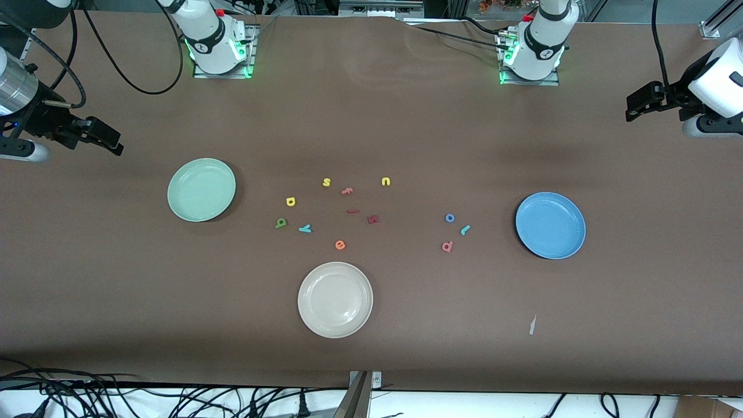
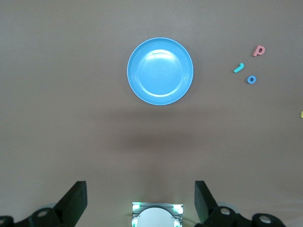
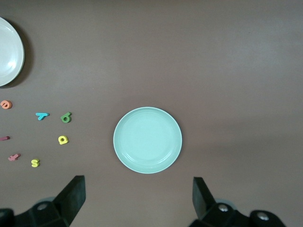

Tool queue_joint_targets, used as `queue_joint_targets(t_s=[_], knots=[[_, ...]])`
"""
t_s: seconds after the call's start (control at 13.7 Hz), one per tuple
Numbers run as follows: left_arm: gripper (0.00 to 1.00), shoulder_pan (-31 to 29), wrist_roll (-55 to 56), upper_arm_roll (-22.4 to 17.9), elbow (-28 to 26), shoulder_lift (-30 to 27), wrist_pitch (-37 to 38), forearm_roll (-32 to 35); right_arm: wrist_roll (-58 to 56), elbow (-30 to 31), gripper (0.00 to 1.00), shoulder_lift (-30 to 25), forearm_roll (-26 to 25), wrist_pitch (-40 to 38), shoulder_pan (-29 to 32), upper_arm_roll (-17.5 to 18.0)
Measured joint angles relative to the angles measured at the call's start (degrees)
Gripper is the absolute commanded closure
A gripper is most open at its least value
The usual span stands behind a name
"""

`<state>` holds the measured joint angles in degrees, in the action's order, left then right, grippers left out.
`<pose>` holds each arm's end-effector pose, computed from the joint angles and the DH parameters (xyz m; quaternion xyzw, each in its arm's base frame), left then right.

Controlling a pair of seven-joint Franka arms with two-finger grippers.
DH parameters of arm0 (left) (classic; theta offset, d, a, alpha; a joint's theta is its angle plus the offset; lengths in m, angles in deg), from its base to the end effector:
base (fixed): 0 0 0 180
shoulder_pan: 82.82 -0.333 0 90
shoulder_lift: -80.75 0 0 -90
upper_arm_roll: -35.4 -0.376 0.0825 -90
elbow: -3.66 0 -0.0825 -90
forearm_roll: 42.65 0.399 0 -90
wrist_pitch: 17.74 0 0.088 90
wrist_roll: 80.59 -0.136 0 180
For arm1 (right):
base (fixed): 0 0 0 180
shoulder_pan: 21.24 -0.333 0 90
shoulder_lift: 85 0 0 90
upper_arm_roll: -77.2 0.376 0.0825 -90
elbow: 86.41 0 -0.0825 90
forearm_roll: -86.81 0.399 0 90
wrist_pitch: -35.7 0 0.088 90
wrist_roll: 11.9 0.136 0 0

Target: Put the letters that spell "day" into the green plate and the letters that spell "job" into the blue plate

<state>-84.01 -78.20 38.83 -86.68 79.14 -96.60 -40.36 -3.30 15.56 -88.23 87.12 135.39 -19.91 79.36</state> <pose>0.5322 -0.0153 0.6535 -0.9961 -0.0035 0.0851 0.0242 0.5583 0.0093 0.5994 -0.9976 0.0682 -0.0081 0.0023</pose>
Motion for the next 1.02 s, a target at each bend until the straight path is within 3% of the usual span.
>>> queue_joint_targets(t_s=[0.8,1.02], knots=[[0.00,0.0,0.0,0.0,0.0,0.0,0.0,0.0,-0.1,0.3,0.00,1.4,0.1,-3.4,-0.2,0.1],[0.00,0.0,0.0,0.1,0.1,0.0,0.0,0.0,-0.5,0.9,0.00,5.2,0.3,-6.8,-4.4,0.3]])
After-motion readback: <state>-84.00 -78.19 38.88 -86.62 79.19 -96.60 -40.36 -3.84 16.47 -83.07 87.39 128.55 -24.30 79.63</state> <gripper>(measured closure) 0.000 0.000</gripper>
